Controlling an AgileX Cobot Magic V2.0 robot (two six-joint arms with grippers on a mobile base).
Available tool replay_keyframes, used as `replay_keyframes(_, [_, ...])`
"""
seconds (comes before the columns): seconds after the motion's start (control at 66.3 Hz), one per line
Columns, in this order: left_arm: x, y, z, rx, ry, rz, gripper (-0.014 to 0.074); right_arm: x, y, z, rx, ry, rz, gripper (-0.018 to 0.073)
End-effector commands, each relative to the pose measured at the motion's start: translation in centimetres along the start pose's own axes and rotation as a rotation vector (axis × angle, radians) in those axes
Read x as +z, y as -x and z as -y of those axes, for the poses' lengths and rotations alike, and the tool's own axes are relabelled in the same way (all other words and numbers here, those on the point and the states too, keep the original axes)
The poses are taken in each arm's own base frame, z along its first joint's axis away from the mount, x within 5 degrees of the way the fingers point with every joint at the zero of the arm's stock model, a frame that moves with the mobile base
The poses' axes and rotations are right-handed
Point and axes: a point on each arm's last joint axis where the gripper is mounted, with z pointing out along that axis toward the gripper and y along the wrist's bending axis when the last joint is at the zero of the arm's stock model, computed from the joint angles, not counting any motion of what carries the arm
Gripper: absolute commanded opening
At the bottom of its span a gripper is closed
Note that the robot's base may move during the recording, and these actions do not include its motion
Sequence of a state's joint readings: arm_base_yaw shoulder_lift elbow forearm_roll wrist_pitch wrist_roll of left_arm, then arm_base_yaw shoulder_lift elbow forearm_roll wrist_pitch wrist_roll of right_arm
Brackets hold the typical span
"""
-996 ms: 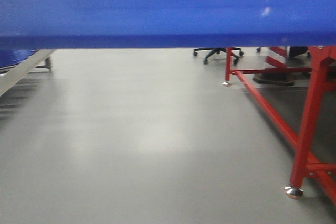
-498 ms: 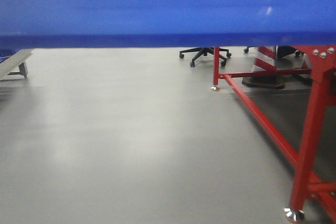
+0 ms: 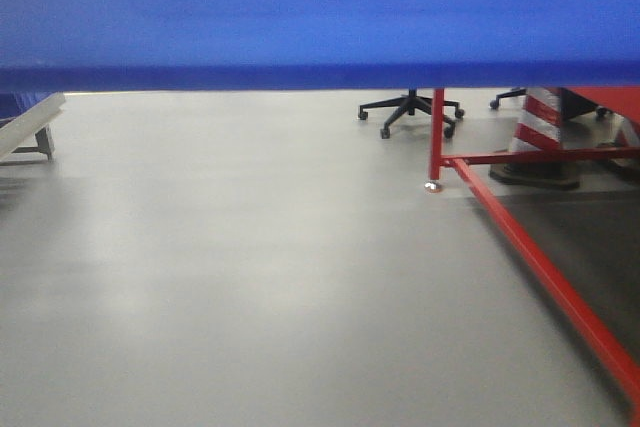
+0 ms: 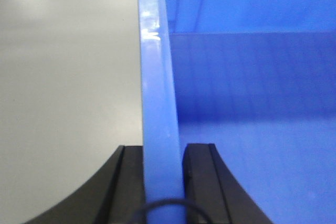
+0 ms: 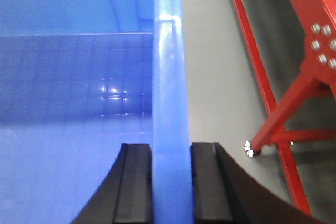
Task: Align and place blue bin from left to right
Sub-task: 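Drive the base across the floor carrying the blue bin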
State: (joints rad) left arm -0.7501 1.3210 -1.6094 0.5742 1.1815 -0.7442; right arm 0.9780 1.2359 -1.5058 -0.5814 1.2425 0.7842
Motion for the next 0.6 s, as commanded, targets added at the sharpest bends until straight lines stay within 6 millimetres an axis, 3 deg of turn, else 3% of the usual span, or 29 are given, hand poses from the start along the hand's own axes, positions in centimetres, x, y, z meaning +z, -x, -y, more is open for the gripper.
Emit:
replay_keyframes(0.0, [-0.86, 0.95, 1.15, -0.018, -0.14, 0.087, -0.0111, -0.53, 1.33, -1.06, -0.007, 0.122, 0.128, -0.008])
replay_keyframes(0.588, [-0.86, 0.94, 1.19, -0.021, -0.145, 0.085, -0.0111, -0.54, 1.34, -1.07, -0.007, 0.124, 0.13, -0.008])
